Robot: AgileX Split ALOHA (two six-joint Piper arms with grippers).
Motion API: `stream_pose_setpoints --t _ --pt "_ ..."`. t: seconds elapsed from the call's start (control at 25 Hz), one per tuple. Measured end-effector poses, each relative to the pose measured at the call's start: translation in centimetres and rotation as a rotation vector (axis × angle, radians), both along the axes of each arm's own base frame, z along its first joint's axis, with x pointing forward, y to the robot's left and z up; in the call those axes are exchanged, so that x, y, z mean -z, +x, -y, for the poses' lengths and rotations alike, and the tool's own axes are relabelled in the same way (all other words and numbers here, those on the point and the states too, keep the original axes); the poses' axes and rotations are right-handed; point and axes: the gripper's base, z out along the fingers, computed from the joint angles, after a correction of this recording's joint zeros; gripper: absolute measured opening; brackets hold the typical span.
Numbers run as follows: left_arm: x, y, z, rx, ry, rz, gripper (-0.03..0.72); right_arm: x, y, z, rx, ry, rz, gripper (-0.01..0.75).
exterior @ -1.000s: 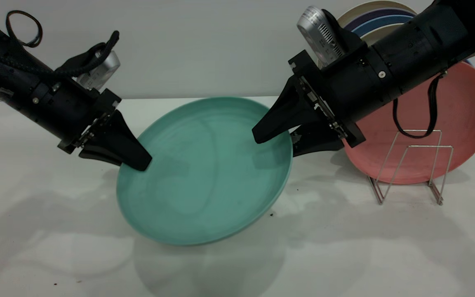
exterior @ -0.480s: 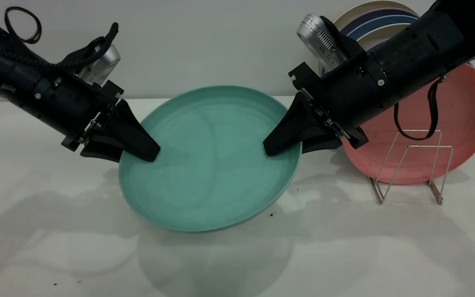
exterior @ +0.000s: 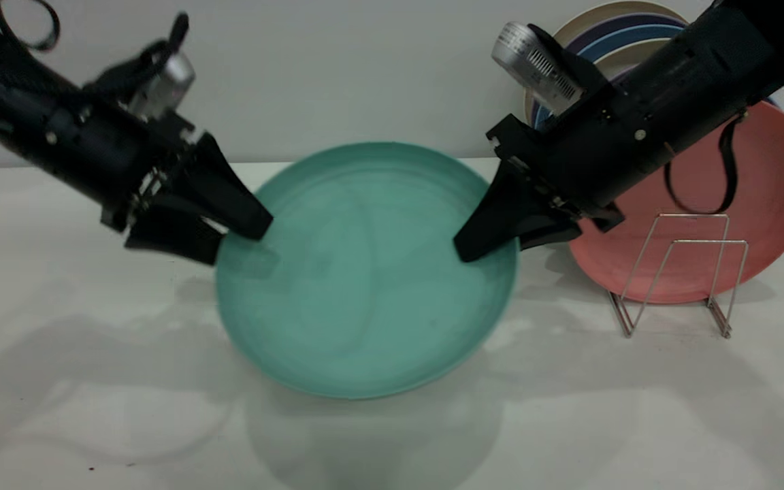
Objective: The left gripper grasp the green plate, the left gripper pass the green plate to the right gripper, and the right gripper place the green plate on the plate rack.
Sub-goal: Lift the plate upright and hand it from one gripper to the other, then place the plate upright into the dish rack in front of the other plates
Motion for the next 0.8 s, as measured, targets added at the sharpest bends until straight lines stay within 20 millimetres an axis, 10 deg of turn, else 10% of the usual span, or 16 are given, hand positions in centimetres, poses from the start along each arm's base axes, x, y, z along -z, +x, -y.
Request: stream_pose_setpoints --t 0.2,0.4,0.56,0.8 --pt "-4.0 -0.5 -0.1 0.034 0.007 0.113 0.633 -2.2 0.5 2.0 -0.041 -0.097 0.142 0.058" --pt "-7.2 -1.3 -0.5 0.078 0.080 0.226 0.600 -8.7 -0.6 3.4 -0.239 -0.233 0.477 0.058" --pt "-7.8 -1.4 -0.7 0.077 0.104 0.256 0.593 -14.3 -1.7 4.9 -0.371 -0.435 0.822 0.058" --pt "-7.8 -1.4 -0.7 0.058 0.107 0.234 0.593 -17.5 -2.0 8.6 -0.464 -0.737 1.018 0.058"
